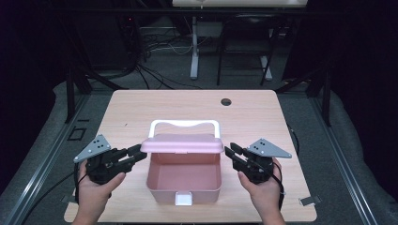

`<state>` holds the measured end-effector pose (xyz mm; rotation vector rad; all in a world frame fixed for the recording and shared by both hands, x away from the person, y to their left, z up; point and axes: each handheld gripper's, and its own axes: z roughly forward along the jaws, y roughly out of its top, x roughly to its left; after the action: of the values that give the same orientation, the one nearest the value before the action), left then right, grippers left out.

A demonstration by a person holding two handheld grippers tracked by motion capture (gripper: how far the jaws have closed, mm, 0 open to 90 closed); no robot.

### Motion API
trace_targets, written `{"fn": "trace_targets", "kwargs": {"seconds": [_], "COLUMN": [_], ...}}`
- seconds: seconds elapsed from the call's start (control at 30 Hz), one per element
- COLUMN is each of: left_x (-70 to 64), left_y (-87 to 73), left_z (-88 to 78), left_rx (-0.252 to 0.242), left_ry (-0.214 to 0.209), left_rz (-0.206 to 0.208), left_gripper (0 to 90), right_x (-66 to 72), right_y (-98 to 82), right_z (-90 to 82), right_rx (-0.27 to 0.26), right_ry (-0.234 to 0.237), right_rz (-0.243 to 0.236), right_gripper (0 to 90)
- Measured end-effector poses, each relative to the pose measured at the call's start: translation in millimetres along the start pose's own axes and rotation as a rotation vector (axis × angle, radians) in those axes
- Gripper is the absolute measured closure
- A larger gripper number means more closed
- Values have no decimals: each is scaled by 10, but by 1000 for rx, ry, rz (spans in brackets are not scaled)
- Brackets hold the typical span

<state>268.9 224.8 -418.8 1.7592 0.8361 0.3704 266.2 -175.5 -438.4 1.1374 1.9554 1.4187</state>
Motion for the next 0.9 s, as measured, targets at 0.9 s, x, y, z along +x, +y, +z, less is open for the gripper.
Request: {"fn": "trace_targets", "kwargs": {"seconds": [0.9], "left_x": [111], "left_y": [69], "left_z": [81], "left_rx": [-7], "left_ry": [49], "left_rz": [-19], "left_gripper": [707], "right_x": [114], "right_y": [114], "right_z": [312], "right_rx": [-34], "right_ry": [-79], "right_rz": [-40], "right_gripper": [801]}}
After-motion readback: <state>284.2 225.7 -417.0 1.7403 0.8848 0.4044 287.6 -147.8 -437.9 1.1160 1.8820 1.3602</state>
